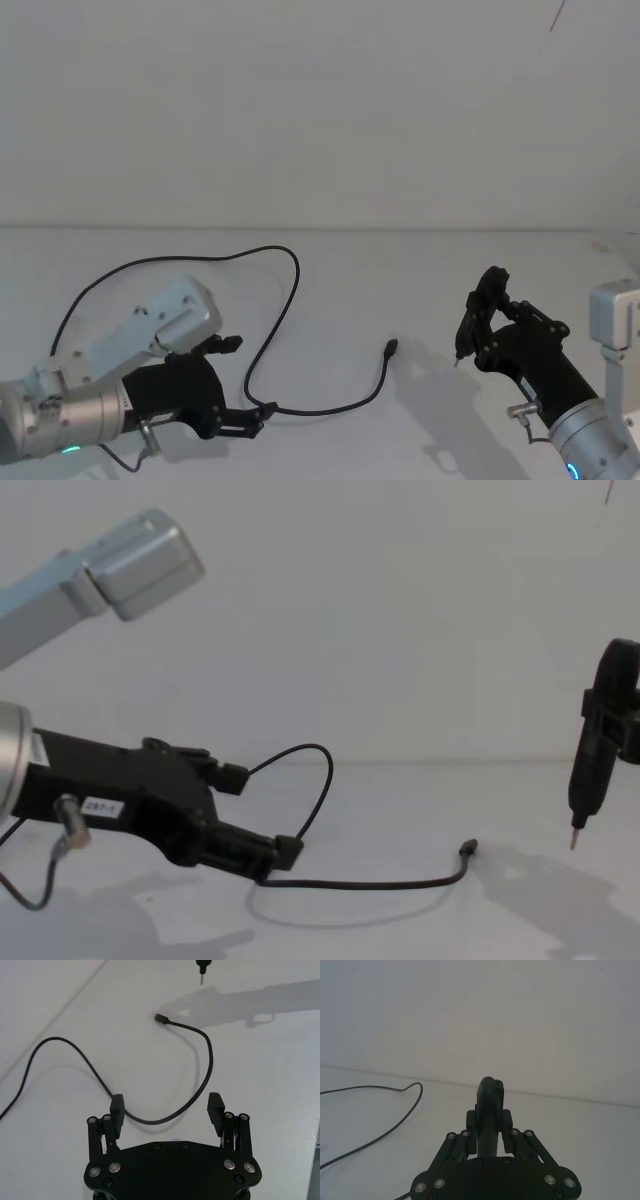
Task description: Pick up the data cable with the one hand.
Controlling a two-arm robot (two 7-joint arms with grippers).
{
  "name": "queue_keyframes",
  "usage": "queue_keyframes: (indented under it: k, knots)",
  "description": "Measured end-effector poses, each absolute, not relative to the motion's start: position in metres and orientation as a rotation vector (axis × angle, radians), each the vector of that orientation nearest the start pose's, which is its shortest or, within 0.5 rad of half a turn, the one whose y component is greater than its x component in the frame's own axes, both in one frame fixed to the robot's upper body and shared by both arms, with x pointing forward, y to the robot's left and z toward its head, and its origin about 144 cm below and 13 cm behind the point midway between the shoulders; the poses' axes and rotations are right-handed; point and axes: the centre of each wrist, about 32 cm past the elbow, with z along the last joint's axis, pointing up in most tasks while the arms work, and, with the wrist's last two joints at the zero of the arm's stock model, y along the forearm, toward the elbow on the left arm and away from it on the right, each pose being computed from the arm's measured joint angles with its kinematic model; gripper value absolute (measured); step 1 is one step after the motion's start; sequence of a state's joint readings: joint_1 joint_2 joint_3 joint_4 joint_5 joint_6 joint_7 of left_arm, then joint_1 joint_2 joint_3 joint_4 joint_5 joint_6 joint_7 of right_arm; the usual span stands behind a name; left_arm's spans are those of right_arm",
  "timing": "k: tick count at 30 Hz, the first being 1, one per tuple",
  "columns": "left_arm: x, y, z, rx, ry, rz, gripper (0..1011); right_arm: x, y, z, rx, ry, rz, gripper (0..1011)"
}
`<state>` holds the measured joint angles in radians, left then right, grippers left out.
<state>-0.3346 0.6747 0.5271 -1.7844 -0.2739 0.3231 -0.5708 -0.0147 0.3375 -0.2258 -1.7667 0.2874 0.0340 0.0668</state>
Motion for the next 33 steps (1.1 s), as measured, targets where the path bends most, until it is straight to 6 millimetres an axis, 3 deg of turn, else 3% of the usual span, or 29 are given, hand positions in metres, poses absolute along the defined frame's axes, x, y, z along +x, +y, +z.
queue_keyframes:
  k: [33]
  knots:
    - [0.532, 0.206, 1.243, 0.532, -0.216, 0.444, 992, 0.443, -0.237, 1.189, 0.026, -0.075, -1.229, 279]
